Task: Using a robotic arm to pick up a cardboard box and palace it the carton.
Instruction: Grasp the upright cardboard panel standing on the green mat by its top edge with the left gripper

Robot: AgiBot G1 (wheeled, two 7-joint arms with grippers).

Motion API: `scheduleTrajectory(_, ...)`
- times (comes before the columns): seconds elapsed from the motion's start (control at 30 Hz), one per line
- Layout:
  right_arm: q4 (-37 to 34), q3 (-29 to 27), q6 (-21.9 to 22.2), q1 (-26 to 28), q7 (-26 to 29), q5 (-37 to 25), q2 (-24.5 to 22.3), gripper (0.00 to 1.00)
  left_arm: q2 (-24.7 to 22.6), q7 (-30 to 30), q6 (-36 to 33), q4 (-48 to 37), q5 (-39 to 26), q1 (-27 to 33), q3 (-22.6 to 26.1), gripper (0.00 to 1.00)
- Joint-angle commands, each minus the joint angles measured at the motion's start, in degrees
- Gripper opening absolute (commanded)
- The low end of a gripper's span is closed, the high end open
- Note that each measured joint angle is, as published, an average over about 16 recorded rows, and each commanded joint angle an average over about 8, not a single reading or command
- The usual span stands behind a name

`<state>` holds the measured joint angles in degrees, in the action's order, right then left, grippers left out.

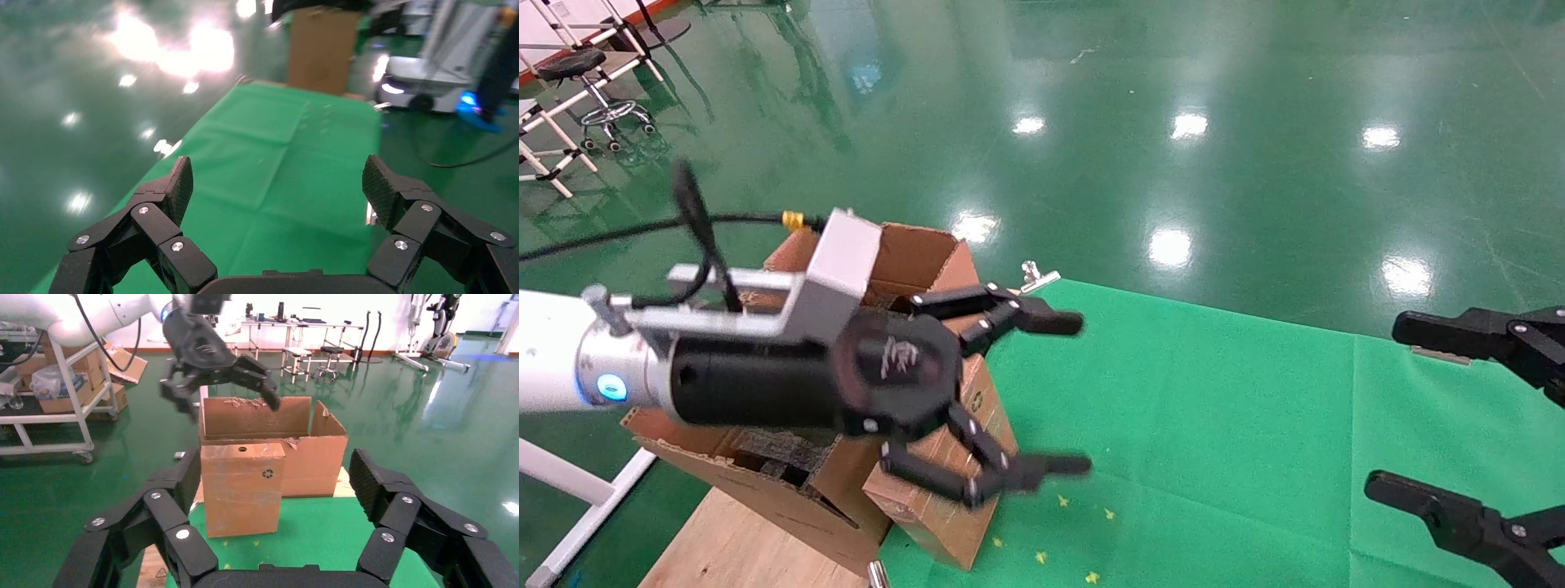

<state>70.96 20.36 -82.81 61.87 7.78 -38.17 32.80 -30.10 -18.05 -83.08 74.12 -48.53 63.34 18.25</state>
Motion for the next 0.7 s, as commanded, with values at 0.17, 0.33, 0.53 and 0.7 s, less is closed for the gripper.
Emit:
scheduleTrajectory(0.17,0.00,0.00,0.00,0.00,0.00,0.00,0.00,0.00,4.69,-7.12,2.94,1.41,-5.84,0.69,1.69,1.00)
scheduleTrajectory(0.33,0.00,0.00,0.00,0.00,0.00,0.00,0.00,0.00,8.10,-13.59,4.03,2.67,-9.85,0.78,3.21,1.00)
scheduleTrajectory(0.53,-0.01,0.00,0.01,-0.01,0.00,0.00,-0.01,0.00,10.08,-18.60,3.78,2.96,-12.22,1.36,4.47,1.00)
scheduleTrajectory(0.7,-0.01,0.00,0.01,-0.01,0.00,0.01,-0.01,0.00,10.23,-18.90,3.48,2.50,-12.50,1.60,4.76,1.00)
